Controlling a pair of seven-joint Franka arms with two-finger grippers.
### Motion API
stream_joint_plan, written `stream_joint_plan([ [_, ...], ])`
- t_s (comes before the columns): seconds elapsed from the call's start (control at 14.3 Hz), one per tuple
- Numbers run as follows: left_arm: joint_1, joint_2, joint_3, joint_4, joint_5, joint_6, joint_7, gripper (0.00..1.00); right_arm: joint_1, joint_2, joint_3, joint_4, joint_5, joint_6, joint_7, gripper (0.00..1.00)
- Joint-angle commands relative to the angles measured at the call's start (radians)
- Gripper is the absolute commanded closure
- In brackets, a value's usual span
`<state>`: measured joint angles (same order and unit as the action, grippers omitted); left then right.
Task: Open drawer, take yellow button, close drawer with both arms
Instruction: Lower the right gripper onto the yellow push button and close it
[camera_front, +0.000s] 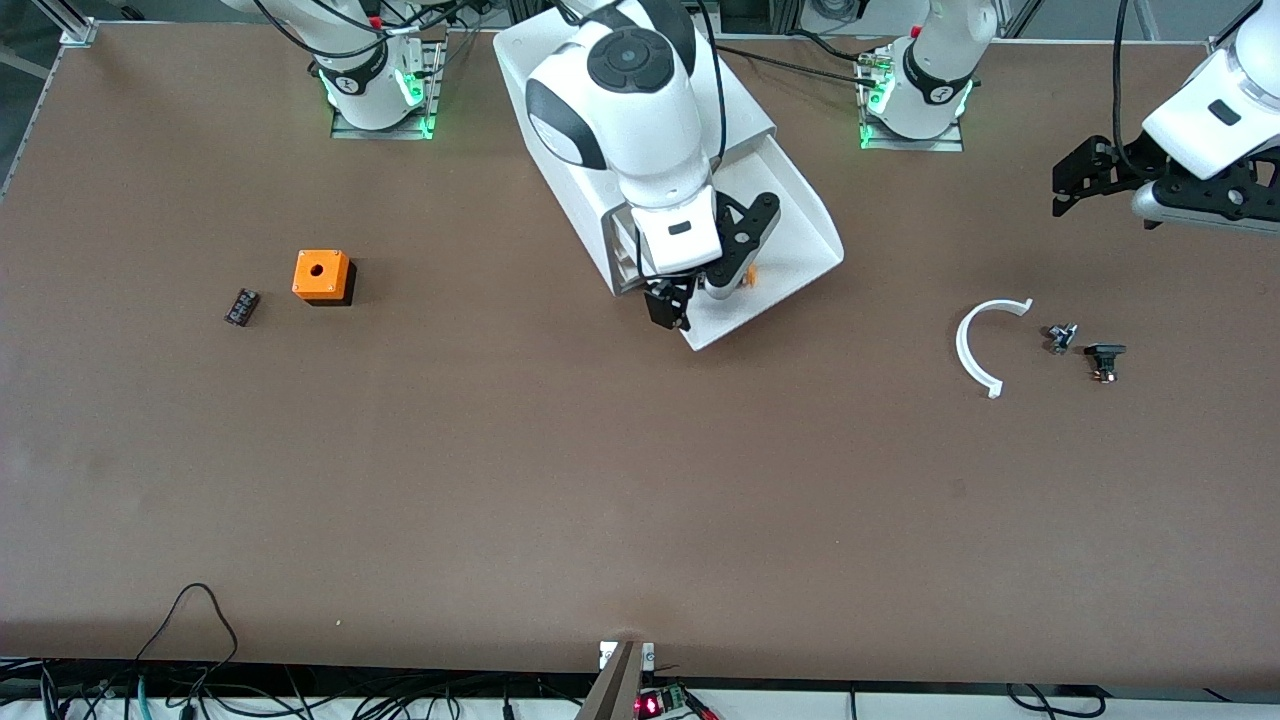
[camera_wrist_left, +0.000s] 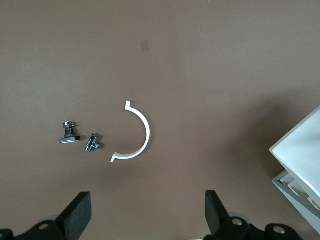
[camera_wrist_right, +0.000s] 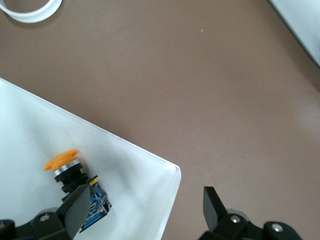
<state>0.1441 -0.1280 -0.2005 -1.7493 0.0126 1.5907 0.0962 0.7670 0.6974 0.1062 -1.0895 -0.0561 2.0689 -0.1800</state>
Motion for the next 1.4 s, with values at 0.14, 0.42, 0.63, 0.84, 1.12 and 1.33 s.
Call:
stream_joint_plan([
  [0.14,-0.006,0.028,0.012,0.028,0.024,-0.003,-0.016,0.0,0.029,0.025,-0.011,0.037,-0.005,-0.033,-0.121,0.0],
  [0.42,-0.006,0.027,0.012,0.028,0.02,-0.001,-0.016,0.0,0.041,0.017,-0.002,0.039,-0.004,-0.117,-0.145,0.0],
  [0.63,-0.004,0.027,0.01,0.024,0.02,-0.001,-0.016,0.0,0.049,0.005,-0.003,0.04,-0.007,-0.219,-0.231,0.0],
  [0.84,-0.004,0.024,0.007,0.022,0.018,-0.001,-0.016,0.0,0.06,0.002,-0.003,0.04,-0.008,-0.228,-0.286,0.0],
  [1.12,-0.003,0.024,0.007,0.022,0.018,-0.003,-0.016,0.0,0.087,0.007,-0.009,0.054,-0.039,-0.181,-0.314,0.0],
  [1.33,-0.004,0.025,0.007,0.024,0.017,-0.003,-0.016,0.0,0.098,0.011,-0.013,0.053,-0.039,-0.158,-0.314,0.0],
])
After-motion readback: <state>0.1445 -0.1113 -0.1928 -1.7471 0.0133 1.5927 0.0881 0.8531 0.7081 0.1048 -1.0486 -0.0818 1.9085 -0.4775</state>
